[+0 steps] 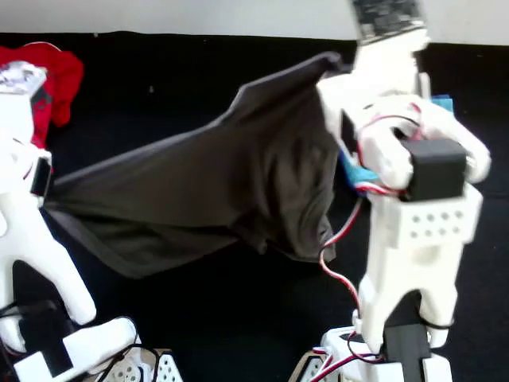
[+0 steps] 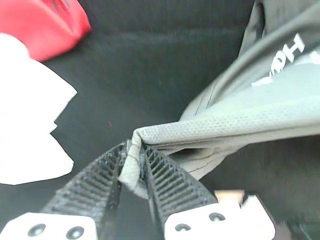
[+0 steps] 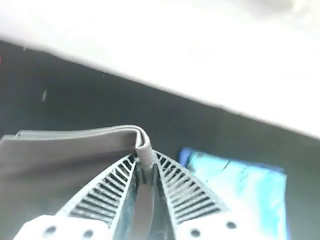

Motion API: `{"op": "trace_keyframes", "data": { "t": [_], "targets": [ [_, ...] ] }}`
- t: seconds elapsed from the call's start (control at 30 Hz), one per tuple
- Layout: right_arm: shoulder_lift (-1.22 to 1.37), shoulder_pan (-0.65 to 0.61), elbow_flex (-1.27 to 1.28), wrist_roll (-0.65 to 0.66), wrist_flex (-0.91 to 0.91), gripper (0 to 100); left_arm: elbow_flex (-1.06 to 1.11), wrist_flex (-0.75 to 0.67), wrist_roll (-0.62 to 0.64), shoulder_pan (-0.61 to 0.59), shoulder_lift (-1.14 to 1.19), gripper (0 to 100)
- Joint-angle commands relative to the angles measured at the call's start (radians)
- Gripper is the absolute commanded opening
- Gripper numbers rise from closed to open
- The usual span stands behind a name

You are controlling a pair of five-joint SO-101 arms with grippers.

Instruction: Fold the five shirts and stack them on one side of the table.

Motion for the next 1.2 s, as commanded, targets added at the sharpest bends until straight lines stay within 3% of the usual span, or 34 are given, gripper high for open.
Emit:
{"op": "trace_keyframes", "data": {
  "t": [0.0,0.2,0.33,0.73,1.17],
  "targets": [
    [-0.038,0.053,-0.137,0.014,-0.033,0.5,-0.077,0.006,0.015,0.028,-0.133,1],
    [-0.039,0.099,-0.32,0.017,-0.091,0.5,-0.087,-0.003,0.012,0.085,-0.38,1],
    [-0.045,0.108,-0.394,0.101,-0.127,0.5,-0.085,-0.048,0.012,0.079,-0.469,1],
    [-0.045,0.111,-0.598,0.126,-0.156,0.5,-0.051,-0.084,0.014,0.079,-0.414,1],
    [-0.047,0.111,-0.736,0.127,-0.159,0.5,-0.166,-0.097,0.012,0.079,-0.595,1]
  ]
}}
